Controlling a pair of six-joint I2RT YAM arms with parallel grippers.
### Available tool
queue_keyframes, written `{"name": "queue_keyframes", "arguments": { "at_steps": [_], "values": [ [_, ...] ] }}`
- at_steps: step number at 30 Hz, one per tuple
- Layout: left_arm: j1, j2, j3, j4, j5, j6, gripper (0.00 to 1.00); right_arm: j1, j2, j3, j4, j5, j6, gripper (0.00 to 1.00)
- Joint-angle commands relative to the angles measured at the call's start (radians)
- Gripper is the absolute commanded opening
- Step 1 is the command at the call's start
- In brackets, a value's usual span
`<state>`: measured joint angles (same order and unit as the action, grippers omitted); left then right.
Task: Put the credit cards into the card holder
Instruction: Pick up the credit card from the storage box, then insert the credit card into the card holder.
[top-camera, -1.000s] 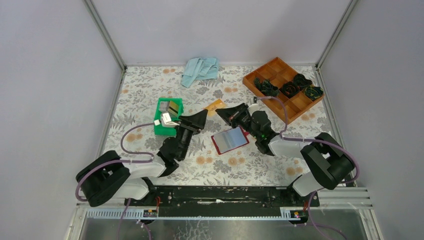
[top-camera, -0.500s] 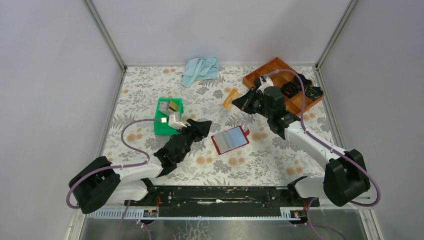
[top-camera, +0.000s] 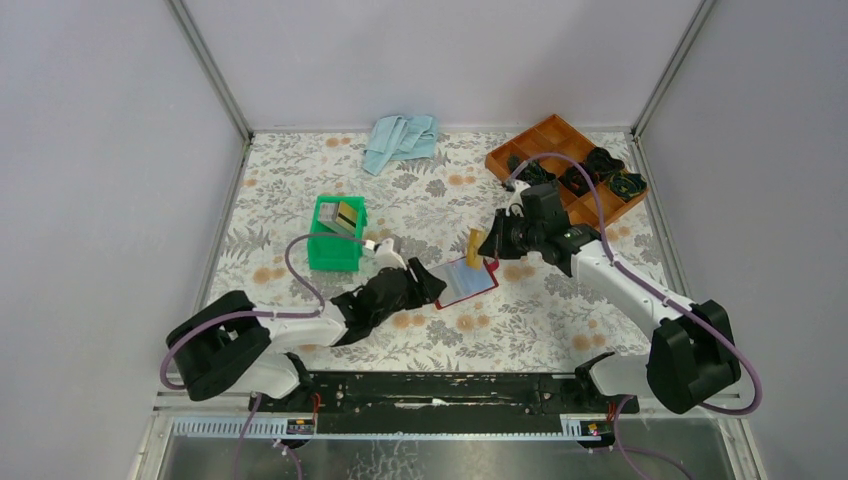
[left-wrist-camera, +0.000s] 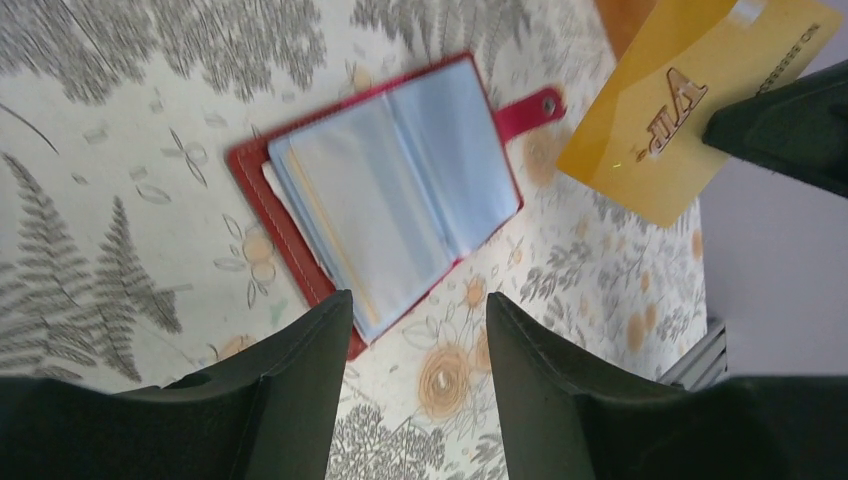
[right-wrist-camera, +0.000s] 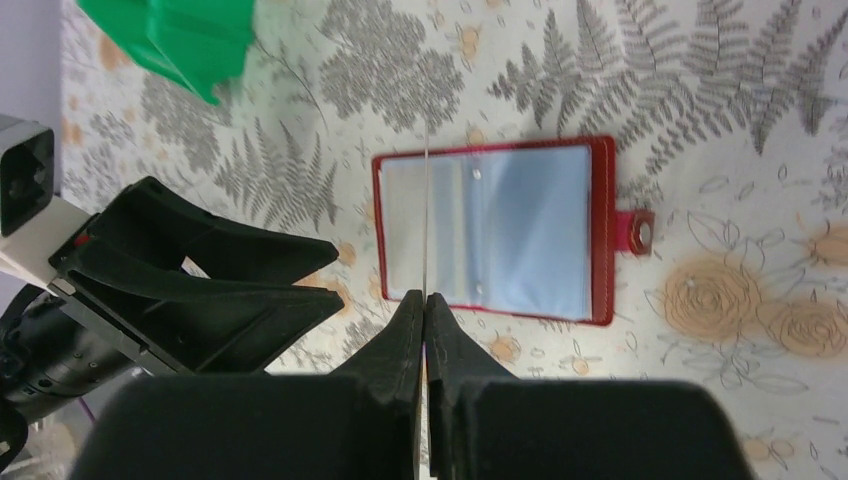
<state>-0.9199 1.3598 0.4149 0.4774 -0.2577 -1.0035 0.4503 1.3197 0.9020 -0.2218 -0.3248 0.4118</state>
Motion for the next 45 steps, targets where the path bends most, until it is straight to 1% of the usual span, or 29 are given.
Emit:
{"name": "queue_keyframes", "arguments": {
  "at_steps": [1, 8, 12, 18, 25, 31, 36, 45],
  "values": [
    [-0.042, 0.046, 0.033, -0.014, 0.037, -0.035, 0.58, -0.005, -0.041, -0.021, -0.059, -0.031, -0.065, 0.00],
    [-0.080, 0.095, 0.053, -0.005, 0.077, -0.076, 0.61, -0.005, -0.049, -0.049, -0.086, 0.000, -0.087, 0.00],
    [-0.099, 0.104, 0.048, 0.009, 0.074, -0.112, 0.63, -0.005, -0.054, -0.052, -0.085, 0.006, -0.087, 0.00],
    [-0.136, 0.145, 0.066, 0.014, 0.066, -0.157, 0.65, -0.005, -0.069, -0.050, -0.091, 0.021, -0.090, 0.00],
    [-0.191, 0.201, 0.139, -0.090, -0.084, -0.134, 0.64, -0.005, -0.089, -0.046, -0.093, 0.021, -0.087, 0.00],
    [-0.214, 0.248, 0.245, -0.299, -0.231, -0.116, 0.65, -0.005, -0.105, -0.039, -0.107, 0.023, -0.093, 0.00],
    [-0.235, 0.262, 0.279, -0.389, -0.286, -0.117, 0.65, -0.005, -0.098, -0.038, -0.106, 0.008, -0.096, 0.00],
    [-0.244, 0.282, 0.297, -0.470, -0.353, -0.141, 0.66, -0.005, -0.078, -0.051, -0.085, -0.018, -0.093, 0.00]
  ]
}}
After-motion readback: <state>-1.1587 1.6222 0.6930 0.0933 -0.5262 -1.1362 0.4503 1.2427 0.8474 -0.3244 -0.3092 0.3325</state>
